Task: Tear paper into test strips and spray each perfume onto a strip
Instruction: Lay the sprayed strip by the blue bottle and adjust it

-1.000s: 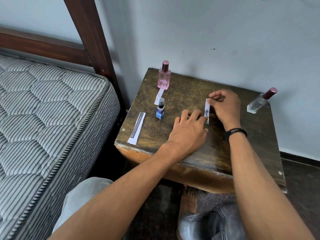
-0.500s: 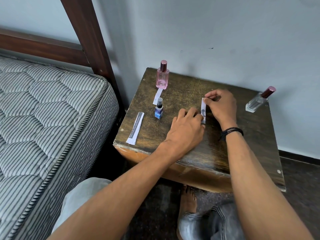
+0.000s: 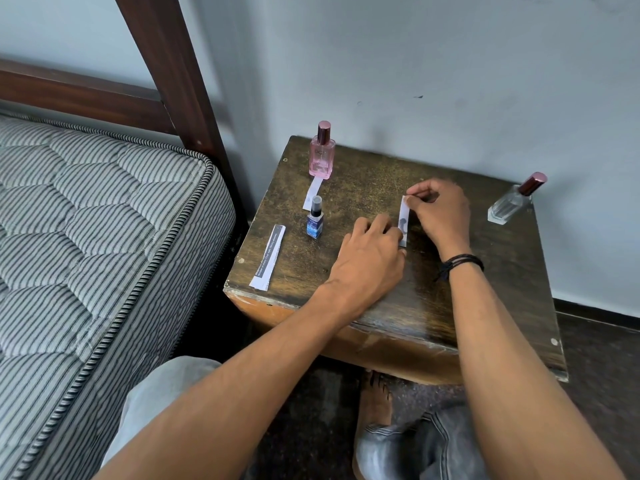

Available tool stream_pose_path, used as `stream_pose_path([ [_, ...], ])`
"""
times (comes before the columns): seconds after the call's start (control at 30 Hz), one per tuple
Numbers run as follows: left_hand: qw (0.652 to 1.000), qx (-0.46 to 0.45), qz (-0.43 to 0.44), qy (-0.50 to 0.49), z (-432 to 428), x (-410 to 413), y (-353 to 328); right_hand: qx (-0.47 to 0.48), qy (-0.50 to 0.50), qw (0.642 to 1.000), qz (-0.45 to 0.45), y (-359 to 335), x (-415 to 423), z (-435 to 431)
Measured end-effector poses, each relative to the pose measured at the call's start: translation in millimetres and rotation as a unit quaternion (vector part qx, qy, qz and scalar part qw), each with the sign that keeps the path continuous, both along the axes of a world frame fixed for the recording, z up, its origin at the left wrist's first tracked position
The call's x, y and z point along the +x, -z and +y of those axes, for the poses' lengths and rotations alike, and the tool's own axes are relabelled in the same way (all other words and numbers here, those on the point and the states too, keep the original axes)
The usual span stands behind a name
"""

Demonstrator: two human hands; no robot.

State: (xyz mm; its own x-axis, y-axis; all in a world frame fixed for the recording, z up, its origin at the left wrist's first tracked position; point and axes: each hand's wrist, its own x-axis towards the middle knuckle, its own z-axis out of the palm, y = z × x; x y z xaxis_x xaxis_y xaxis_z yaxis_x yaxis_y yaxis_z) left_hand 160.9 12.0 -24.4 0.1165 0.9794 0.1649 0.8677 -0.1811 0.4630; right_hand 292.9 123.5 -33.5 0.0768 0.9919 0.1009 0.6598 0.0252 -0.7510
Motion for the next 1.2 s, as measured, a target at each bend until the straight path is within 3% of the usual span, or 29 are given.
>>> stream_pose_path([
  [0.3, 1.000, -0.008, 0.005, 0.007, 2.0, -1.6, -0.4, -0.003, 0.006, 1.000, 0.020, -1.3, -0.2, -0.5],
  [0.43, 0.999, 0.001, -0.046, -0.008, 2.2, -2.3, -7.9, 0.000, 0.010, 0.998, 0.056, -5.3, -0.1, -1.5],
  [0.57, 0.975, 0.169, -0.143, -0.003, 2.1, -7.4, -32.0, 0.014, 0.015, 0.997, 0.079, -11.4, -1.2, -2.4],
  [0.77, 0.882, 0.401, -0.235, -0.073, 12.8, -52.2, -59.9, 0.037, 0.025, 0.994, 0.096, -19.5, -14.5, -6.4],
  [0.87, 0.861, 0.352, -0.325, -0.170, 18.4, -86.7, -62.9, 0.040, -0.054, 0.994, 0.085, -22.6, -26.4, -17.1],
  [1.0, 0.835, 0.241, -0.437, -0.231, 25.5, -118.4, -58.5, -0.017, -0.235, 0.971, 0.034, -25.8, -42.3, -29.2],
  [1.2, 0.866, 0.008, -0.411, -0.284, 29.6, -123.4, -48.8, -0.078, -0.361, 0.929, -0.010, -22.6, -59.3, -39.8],
])
